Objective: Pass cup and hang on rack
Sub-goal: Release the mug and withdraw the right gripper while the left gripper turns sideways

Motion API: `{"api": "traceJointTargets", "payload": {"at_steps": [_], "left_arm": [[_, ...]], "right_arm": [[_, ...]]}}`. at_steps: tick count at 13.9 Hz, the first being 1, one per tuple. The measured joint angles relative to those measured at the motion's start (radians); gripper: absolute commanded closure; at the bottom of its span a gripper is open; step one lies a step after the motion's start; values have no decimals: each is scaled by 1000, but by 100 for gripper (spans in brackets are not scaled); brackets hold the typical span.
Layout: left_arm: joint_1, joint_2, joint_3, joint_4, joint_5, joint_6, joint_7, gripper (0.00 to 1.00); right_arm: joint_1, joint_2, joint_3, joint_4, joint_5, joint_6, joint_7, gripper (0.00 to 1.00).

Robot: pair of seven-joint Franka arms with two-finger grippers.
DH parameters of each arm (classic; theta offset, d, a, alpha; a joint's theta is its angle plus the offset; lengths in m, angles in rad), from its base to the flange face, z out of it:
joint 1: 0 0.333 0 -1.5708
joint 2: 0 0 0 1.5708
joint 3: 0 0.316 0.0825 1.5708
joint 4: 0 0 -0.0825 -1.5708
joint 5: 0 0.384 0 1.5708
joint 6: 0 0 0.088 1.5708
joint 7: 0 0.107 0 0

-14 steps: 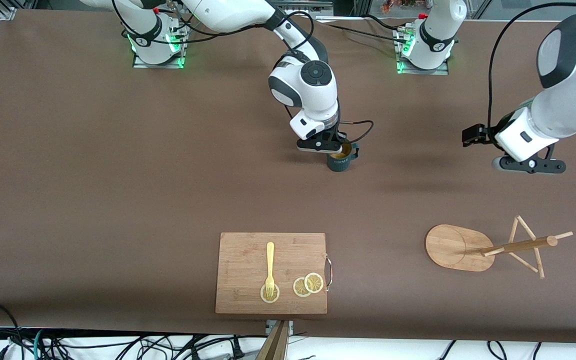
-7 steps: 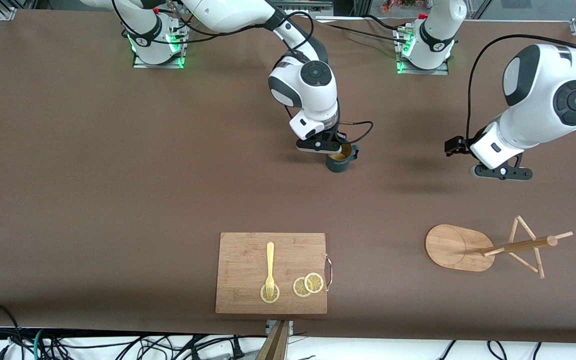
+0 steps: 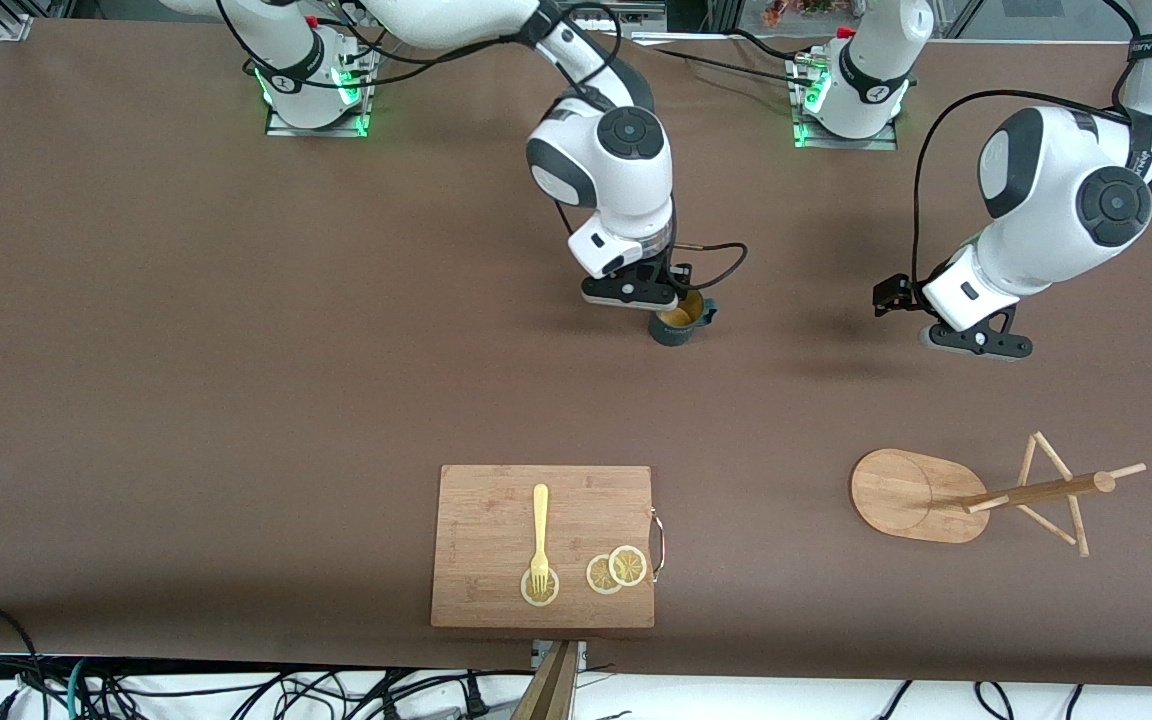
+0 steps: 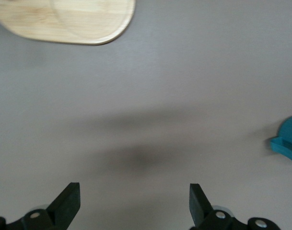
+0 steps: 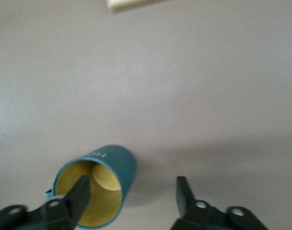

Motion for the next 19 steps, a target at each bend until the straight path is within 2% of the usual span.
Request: {"api": "traceJointTargets", "payload": {"at_steps": [2, 4, 8, 14, 15, 17, 19], "left_arm": [[21, 0, 1, -26, -34, 27, 94, 0], [41, 1, 1, -39, -98, 31, 209, 0], [110, 36, 3, -60, -283, 46, 571, 0], [189, 184, 5, -66, -512, 50, 1083, 0], [197, 198, 5, -70, -543, 48, 1163, 0], [205, 212, 5, -87, -608, 43, 1344, 0], [210, 215, 5, -107, -654, 16, 1503, 0]], "right_arm": [[-33, -84, -23, 3, -2, -150, -72, 0], [-51, -158, -90, 3, -5, -284, -163, 0], [-64, -267, -307, 1, -5, -524, -444, 0], [-70, -384, -585, 0, 2, -837, -885, 0], [-71, -394, -638, -3, 23, -852, -960, 0], [-85, -399, -744, -14, 131, -858, -1068, 0], [-131, -400, -788, -31, 223, -858, -1118, 0]]}}
